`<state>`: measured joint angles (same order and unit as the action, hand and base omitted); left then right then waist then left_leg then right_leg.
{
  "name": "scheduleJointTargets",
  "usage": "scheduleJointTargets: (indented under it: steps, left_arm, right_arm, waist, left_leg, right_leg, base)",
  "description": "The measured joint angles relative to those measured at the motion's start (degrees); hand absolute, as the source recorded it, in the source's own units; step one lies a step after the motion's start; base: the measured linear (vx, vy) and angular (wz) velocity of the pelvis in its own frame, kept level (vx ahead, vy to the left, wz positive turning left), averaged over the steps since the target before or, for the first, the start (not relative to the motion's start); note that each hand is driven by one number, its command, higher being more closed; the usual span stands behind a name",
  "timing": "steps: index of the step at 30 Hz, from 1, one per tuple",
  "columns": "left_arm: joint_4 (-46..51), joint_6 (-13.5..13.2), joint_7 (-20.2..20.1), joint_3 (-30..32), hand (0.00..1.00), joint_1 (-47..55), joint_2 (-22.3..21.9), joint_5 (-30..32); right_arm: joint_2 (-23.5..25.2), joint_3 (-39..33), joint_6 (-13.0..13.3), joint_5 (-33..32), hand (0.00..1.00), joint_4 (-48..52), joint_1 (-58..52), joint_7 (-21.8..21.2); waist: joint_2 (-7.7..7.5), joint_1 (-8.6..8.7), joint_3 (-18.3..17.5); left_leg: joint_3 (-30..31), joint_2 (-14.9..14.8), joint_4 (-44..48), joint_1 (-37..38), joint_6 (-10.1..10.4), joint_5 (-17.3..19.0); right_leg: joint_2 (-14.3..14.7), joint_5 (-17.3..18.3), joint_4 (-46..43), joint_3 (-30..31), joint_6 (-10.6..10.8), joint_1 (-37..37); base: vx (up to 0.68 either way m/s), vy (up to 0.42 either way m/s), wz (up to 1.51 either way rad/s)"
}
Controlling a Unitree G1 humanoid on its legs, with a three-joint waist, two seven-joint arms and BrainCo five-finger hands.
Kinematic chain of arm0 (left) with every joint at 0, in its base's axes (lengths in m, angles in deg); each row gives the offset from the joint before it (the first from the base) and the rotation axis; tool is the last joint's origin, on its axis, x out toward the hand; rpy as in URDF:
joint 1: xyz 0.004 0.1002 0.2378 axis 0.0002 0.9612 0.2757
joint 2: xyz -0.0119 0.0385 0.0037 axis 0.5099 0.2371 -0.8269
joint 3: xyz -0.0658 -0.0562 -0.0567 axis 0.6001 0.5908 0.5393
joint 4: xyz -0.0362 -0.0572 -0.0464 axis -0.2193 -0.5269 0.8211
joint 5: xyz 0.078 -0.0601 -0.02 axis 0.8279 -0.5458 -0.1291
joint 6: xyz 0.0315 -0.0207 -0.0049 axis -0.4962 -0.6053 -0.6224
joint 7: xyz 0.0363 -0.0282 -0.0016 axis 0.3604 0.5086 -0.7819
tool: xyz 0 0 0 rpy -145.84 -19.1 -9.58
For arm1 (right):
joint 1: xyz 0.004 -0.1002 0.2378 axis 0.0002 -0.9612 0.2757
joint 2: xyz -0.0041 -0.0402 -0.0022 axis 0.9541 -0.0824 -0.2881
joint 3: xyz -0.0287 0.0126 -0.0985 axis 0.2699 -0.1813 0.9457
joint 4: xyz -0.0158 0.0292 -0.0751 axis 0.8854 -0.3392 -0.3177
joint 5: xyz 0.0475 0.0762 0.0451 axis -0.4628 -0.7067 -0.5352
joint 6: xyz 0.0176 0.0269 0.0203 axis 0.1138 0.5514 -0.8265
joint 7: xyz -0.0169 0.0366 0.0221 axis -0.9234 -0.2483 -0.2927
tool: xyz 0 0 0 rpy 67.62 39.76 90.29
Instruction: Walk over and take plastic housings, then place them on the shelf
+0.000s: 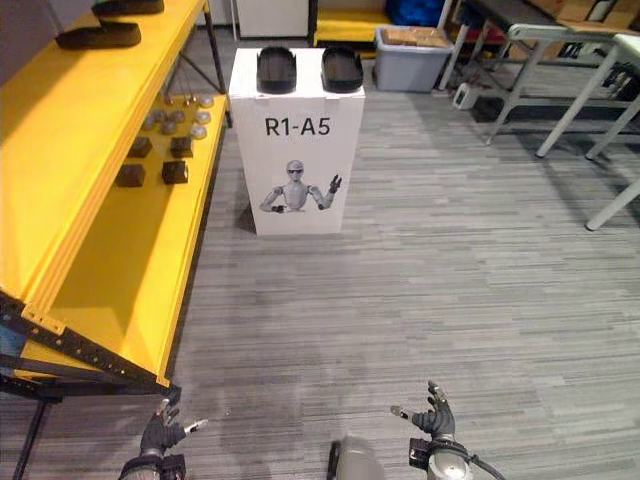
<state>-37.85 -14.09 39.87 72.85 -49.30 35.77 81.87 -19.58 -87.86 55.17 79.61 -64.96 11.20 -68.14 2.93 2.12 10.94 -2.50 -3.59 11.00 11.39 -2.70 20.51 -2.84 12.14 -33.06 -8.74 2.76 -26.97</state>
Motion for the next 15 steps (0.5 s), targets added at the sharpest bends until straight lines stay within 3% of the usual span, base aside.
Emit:
scheduleJointTargets:
  steps: [1, 2, 3, 4, 5, 6, 7, 10, 12, 13, 14, 15]
  left_arm:
    - [-0.53, -0.15, 0.21, -0.17, 0.00, -0.93, 0.55, 0.02]
    - [-1.57, -0.17, 0.30, -0.07, 0.00, -1.42, 0.09, 0.11]
    - [-1.83, -0.11, 0.54, -0.07, 0.00, -1.67, -0.32, 0.12]
    - [-1.92, -0.04, 0.62, -0.08, 0.00, -2.55, -0.56, 0.12]
    - [-1.92, -0.03, 0.67, -0.07, 0.00, -2.79, -1.05, 0.11]
    - [-1.86, 0.00, 0.69, -0.01, 0.00, -2.68, -2.44, 0.07]
    - [-0.95, -0.10, 0.57, -0.05, 0.00, -1.96, -3.53, 0.05]
    - [1.25, -0.33, 0.03, -0.11, 0.00, -1.19, -4.44, 0.04]
    - [2.79, -0.36, -0.03, -0.27, 0.00, -0.99, -5.42, -0.02]
    - [3.57, -0.38, -0.01, -1.07, 0.00, -0.47, -5.40, -0.05]
    - [3.62, -0.32, -0.25, -1.43, 0.00, 0.20, -5.44, -0.04]
    - [3.62, -0.28, -0.30, -1.41, 0.00, 0.74, -5.50, -0.04]
  right_arm:
    - [-0.46, 0.01, 0.01, -0.02, 0.00, -0.02, -0.32, 0.40]
    - [-1.30, -0.20, -0.04, -0.03, 0.00, -0.23, -0.32, 0.80]
    - [-1.75, -0.19, -0.14, -0.04, 0.00, -0.64, 0.27, 0.91]
    - [-1.51, -0.01, -0.09, -0.16, 0.00, -0.18, 1.60, 0.99]
    - [-1.51, 0.01, -0.07, -0.25, 0.00, 0.02, 1.89, 0.99]
    - [-1.34, 0.14, -0.07, -0.58, 0.00, 0.06, 1.63, 1.02]
    - [-0.70, 0.81, -0.05, -1.24, 0.00, 0.29, 0.91, 1.19]
    - [2.76, 0.90, 0.31, -2.82, 0.00, 4.41, -0.84, 1.79]
    - [3.17, 0.89, 0.65, -3.59, 0.00, 5.39, -1.29, 1.90]
    - [3.12, 0.86, 0.64, -3.90, 0.00, 3.94, -0.61, 1.90]
    - [2.92, 0.79, 0.62, -4.02, 0.00, 2.01, -0.03, 1.90]
    - [2.89, 0.59, 0.60, -4.01, 0.00, 1.53, 0.19, 1.90]
  waist:
    - [0.03, 0.31, 0.08]
    - [0.69, 0.95, -0.33]
    - [1.81, 0.66, -0.38]
    - [1.48, 0.39, -0.11]
    - [1.45, 0.37, -0.02]
    - [1.41, 0.42, 0.12]
    - [1.09, -0.01, 0.47]
    - [-0.22, -1.97, 0.98]
    - [-0.28, -3.26, 1.03]
    - [-0.33, -4.01, 1.09]
    - [-0.54, -5.32, 1.49]
    - [-0.56, -5.76, 1.60]
  left_leg:
    - [1.20, -0.52, -0.38, 1.41, 2.32, 0.05]
    - [2.13, -2.15, 0.99, 2.76, 4.35, 1.17]
    - [1.95, -3.50, 2.52, 2.33, 5.22, 0.76]
    - [1.79, -3.62, 8.12, -0.19, 8.25, -3.25]
    - [1.73, -3.57, 11.87, -1.39, 7.73, -6.08]
    - [1.40, -3.89, 22.68, -4.74, 5.69, -14.41]
    - [0.81, -6.08, 35.85, -8.78, 5.83, -17.87]
    - [-4.52, -10.19, 52.49, -20.03, 6.18, -12.10]
    - [-7.33, -10.19, 50.85, -27.00, 6.05, -9.37]
    - [-8.45, -8.80, 44.30, -31.19, 5.97, -8.02]
    - [-7.85, -5.31, 31.29, -33.91, 5.94, -8.33]
    - [-7.09, -3.95, 25.47, -34.27, 5.88, -8.79]
  right_leg:
    - [1.03, -6.67, 8.28, 0.25, -1.35, -0.64]
    - [1.77, -12.11, 6.38, -0.26, -4.87, -1.00]
    - [2.33, -11.15, 5.08, -1.68, -6.02, -1.26]
    - [2.48, -8.29, 3.69, -1.80, -6.86, -0.69]
    - [2.53, -7.42, 3.99, -1.90, -7.39, 0.70]
    - [2.81, -5.93, 7.42, -2.10, -7.58, 6.54]
    - [4.04, -5.70, 12.86, -2.13, -7.50, 14.11]
    - [5.78, -5.28, 23.09, -1.76, -8.14, 28.86]
    - [5.89, -5.10, 27.49, -1.13, -8.34, 33.06]
    - [5.60, -4.80, 29.74, -0.50, -8.14, 35.19]
    - [4.53, -2.80, 30.25, 1.13, -7.11, 37.25]
    - [4.16, -1.90, 30.25, 1.75, -6.59, 38.25]
  base:
    - [0.65, -0.187, 0.79]
    - [0.68, -0.210, 0.50]
    - [0.88, -0.295, 0.18]
    - [0.73, -0.242, -0.07]
    - [0.86, -0.277, 0.11]
    - [0.67, -0.211, 0.21]
    - [0.66, -0.196, 0.20]
    - [0.59, -0.168, 0.05]
    - [0.44, -0.072, -0.06]
    - [0.55, 0.010, -0.35]
    - [0.56, 0.053, -0.42]
    - [0.48, 0.118, -0.50]
